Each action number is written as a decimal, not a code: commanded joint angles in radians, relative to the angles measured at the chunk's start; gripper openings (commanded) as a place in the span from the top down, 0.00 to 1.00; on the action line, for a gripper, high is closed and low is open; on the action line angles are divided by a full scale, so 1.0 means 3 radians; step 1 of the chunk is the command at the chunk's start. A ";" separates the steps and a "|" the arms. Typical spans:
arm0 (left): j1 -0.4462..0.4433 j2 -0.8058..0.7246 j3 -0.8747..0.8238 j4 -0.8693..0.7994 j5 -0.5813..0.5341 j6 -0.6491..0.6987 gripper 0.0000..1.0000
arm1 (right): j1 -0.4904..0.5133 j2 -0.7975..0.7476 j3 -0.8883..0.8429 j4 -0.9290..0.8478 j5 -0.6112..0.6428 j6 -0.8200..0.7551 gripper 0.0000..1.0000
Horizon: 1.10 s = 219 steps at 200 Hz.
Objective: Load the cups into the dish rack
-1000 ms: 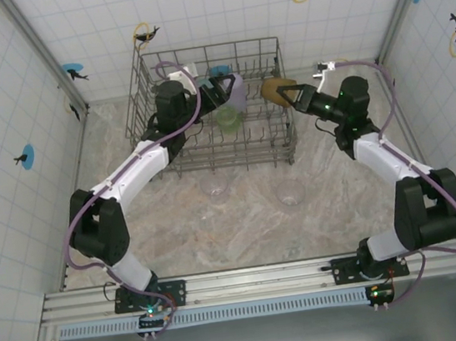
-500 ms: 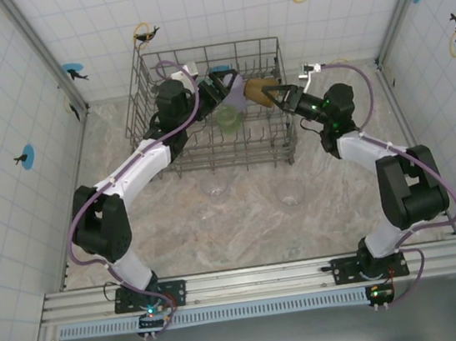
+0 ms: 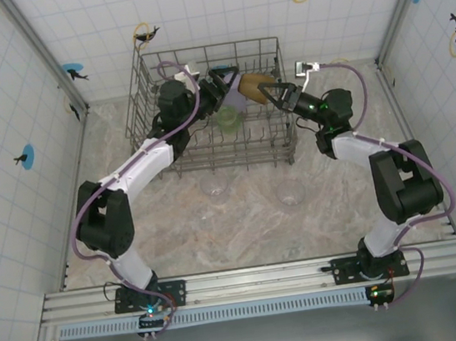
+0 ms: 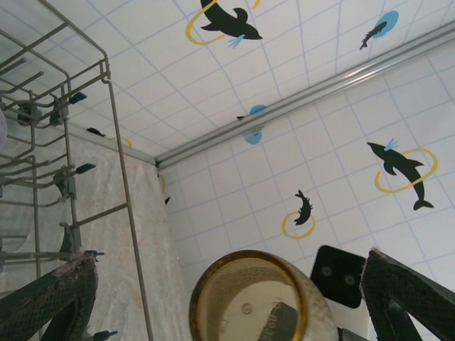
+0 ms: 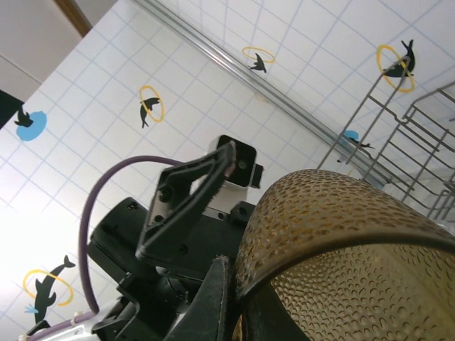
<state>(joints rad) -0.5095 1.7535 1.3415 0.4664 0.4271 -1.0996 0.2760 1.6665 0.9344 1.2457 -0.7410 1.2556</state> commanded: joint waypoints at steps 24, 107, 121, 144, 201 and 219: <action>-0.0059 0.0085 -0.0013 0.0240 0.0087 -0.0153 0.02 | 0.0044 0.0110 0.0203 0.0424 -0.0004 0.0121 1.00; -0.0120 0.0092 -0.0050 0.0340 0.0090 -0.0236 0.02 | 0.0102 0.0338 0.0293 0.0753 0.0059 0.0371 1.00; -0.0122 0.0097 -0.0054 0.0344 0.0092 -0.0241 0.02 | 0.0116 0.0372 0.0293 0.0813 0.0084 0.0410 1.00; -0.0122 0.0112 -0.0059 0.0388 0.0095 -0.0256 0.04 | 0.0144 0.0440 0.0300 0.0936 0.0097 0.0500 1.00; -0.0139 0.0157 -0.0105 0.0613 0.0177 -0.0350 0.22 | 0.0192 0.0479 0.0261 0.0911 0.0098 0.0494 1.00; -0.0145 0.0172 -0.0100 0.0626 0.0199 -0.0359 0.29 | 0.0192 0.0474 0.0265 0.0882 0.0098 0.0477 1.00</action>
<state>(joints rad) -0.5449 1.7878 1.3201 0.5907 0.4500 -1.1931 0.3264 1.8057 0.9810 1.4593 -0.7189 1.4055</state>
